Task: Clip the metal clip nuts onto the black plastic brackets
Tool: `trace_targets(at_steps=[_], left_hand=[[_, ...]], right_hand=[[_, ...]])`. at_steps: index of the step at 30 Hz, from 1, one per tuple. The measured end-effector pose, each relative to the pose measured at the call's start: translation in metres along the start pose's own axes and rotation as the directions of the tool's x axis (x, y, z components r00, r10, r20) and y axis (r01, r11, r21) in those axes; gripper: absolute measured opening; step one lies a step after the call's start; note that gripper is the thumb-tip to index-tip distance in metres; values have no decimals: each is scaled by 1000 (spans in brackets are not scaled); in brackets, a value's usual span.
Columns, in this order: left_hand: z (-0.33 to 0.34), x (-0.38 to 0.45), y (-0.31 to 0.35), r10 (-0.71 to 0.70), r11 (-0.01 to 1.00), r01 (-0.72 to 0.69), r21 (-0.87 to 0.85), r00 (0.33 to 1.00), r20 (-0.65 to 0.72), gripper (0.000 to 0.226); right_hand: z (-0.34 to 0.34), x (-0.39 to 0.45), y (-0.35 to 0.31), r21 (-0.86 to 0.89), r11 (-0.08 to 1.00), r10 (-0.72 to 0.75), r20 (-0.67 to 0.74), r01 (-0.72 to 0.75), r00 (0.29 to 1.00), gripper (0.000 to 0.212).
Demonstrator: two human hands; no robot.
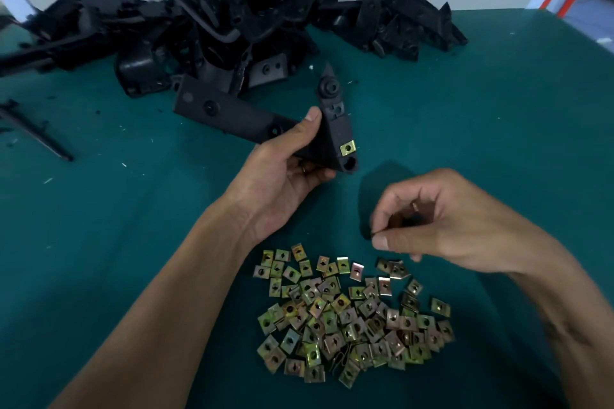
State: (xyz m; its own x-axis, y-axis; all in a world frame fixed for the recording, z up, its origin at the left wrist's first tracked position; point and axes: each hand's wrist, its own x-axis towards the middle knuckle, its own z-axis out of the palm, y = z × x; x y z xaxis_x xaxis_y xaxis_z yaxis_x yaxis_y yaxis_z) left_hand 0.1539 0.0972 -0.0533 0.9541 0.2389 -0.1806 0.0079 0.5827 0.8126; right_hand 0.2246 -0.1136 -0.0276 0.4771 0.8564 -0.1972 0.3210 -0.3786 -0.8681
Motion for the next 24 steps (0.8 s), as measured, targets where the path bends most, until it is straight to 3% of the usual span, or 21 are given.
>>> trace_targets(at_steps=[2,5,9,14,19,24], left_hand=[[-1,1,-1,9,1000,-9,-13,1000,17,25],[-2,1,-1,16,1000,-16,-21,999,34,34],[0,1,-2,35,999,-35,-15,999,-5,46],[0,2,-3,31,999,-30,21,999,-12,42],[-1,3,-4,38,997,-39,62,999,9,35],[0,1,-4,47,995,-47,90,999,2,61]], right_hand=[[3,8,8,209,975,-52,-112,75,992,15],[12,20,15,478,849,-80,-304,224,949,23],[21,33,12,663,667,11,-466,341,885,11],[31,55,1,753,513,141,-547,411,825,8],[31,58,1,784,468,163,-530,408,832,4],[22,53,5,812,459,170,-479,361,861,11]])
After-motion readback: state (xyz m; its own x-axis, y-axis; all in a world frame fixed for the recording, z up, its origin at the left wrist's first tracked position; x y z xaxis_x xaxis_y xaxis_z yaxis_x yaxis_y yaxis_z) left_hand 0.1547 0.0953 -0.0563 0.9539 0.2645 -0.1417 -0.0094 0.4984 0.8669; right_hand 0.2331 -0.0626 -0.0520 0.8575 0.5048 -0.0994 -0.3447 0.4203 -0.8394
